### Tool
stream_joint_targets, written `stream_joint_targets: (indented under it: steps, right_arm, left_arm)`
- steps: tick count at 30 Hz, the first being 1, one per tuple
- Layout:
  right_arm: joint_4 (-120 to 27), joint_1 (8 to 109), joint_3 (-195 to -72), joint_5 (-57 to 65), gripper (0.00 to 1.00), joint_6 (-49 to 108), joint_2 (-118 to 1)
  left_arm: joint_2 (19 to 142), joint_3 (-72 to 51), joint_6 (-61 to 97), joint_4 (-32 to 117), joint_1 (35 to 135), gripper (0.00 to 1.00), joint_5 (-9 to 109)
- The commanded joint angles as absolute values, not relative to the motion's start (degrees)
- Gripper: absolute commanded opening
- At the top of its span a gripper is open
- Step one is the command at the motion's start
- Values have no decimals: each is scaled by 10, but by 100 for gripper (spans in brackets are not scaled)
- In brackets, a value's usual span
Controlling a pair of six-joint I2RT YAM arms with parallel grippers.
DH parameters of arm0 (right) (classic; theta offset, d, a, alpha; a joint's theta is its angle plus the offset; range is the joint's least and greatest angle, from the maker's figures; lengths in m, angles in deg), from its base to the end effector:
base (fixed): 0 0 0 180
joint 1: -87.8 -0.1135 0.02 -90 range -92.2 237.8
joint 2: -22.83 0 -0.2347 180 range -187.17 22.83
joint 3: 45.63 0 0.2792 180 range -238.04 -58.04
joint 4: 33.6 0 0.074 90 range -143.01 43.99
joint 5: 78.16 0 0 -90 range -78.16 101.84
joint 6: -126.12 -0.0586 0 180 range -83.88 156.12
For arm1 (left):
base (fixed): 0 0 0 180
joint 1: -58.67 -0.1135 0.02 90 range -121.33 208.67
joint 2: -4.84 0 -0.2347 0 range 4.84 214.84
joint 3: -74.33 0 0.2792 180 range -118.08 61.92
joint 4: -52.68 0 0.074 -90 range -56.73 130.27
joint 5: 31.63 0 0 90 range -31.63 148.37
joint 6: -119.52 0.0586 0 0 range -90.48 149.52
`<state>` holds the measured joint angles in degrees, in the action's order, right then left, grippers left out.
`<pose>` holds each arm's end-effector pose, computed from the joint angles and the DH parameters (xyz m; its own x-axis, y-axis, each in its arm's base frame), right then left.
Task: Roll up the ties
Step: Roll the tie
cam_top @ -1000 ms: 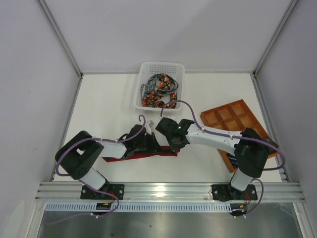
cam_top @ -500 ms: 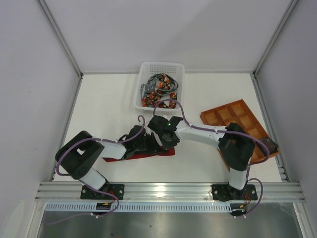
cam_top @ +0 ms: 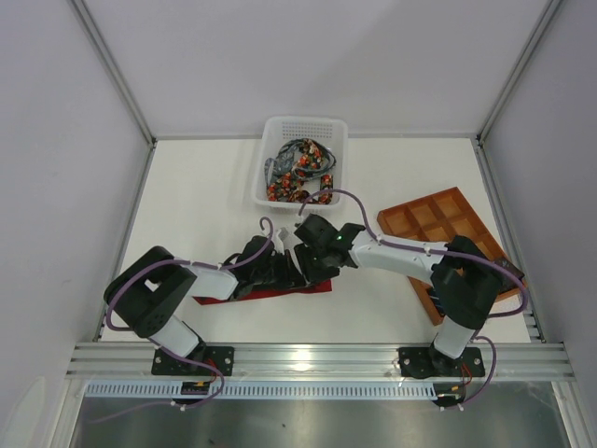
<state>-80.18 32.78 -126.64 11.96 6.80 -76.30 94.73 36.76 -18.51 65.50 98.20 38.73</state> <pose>0.2175 0.3107 0.1385 -0.8529 -0.3648 -0.3735 -0.4601 0.8632 0.2076 0.2111 -0.1997 0.0451 -0.9225 -0.1466 -0.3571 0.1699 0.6764 -0.7167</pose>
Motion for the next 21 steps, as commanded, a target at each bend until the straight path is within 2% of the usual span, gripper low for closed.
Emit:
stream_joint_targets:
  steps: [1,15,21]
  right_arm:
    - [-712,365,-1226,21,48,48,-713]
    - [-540,439,-1124,-141,48,-2,-691]
    - [-466,459,-1085,-190,43,-37,-708]
  left_arm:
    - [957,378,-183,634,987,1,402]
    - [881,383,-194,580,987,3,417]
    - [815,374,-193,514,988,6,433]
